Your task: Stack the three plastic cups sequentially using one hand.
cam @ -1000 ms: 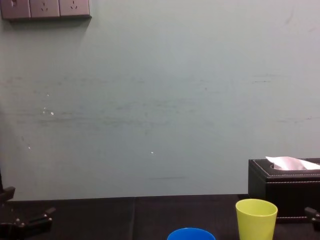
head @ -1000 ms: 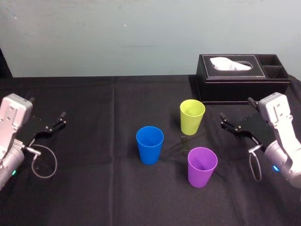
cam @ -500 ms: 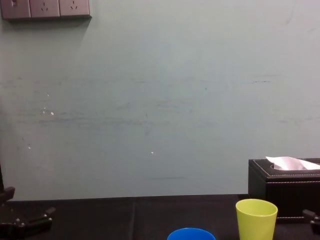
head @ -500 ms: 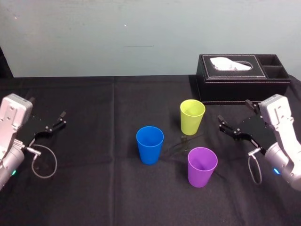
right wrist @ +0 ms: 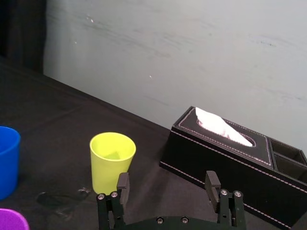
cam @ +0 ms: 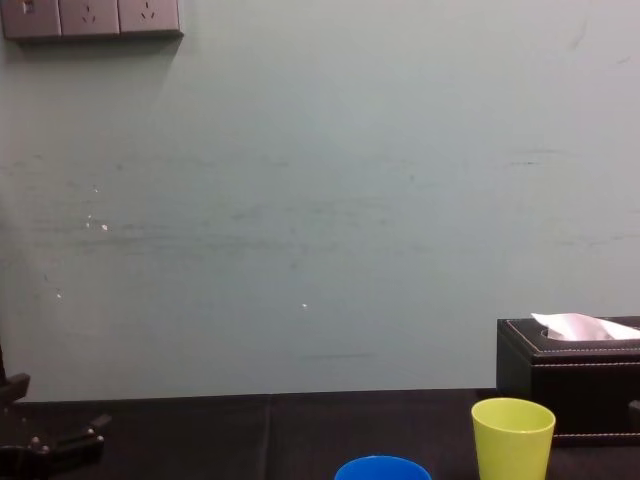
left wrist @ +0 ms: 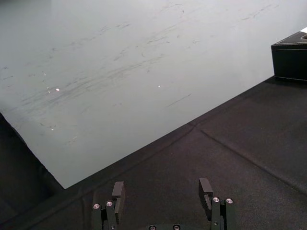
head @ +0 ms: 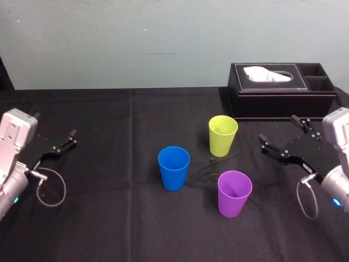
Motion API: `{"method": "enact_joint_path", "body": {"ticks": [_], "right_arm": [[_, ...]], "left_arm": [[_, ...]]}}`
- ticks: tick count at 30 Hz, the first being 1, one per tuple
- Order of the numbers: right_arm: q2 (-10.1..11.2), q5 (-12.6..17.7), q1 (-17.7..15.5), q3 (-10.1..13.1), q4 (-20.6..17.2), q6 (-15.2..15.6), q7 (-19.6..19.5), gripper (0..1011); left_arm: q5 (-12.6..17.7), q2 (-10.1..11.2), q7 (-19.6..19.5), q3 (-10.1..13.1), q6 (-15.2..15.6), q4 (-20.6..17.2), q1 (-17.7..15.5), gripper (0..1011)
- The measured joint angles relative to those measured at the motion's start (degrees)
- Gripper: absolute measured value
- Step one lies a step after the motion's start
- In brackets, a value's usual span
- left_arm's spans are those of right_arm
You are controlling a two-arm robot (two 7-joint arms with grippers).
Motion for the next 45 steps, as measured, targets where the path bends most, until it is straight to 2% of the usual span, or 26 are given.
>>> {"method": "enact_joint_path", "body": {"ticks": [14,20,35,45], "right_arm": [[4.2,3.6,-6.0,4.7,-8.0,1.5,5.3,1002],[5.3,4.7,-8.6,6.3,-10.2,1.8,7.2,1002],[5.8,5.1,-15.1,8.5,-13.2,0.6,10.4,1002],[6.0,6.4,-19.0,10.4,-14.8,-0.5,13.0,1002]], "left_arm": [[0.0,0.0,0.0,0.0,0.0,0.0,0.0,1010],[0.0,0.0,0.0,0.0,0.0,0.0,0.0,1010],[0.0,0.0,0.0,0.0,0.0,0.0,0.0,1010],[0.0,0.0,0.0,0.0,0.0,0.0,0.0,1010]]}}
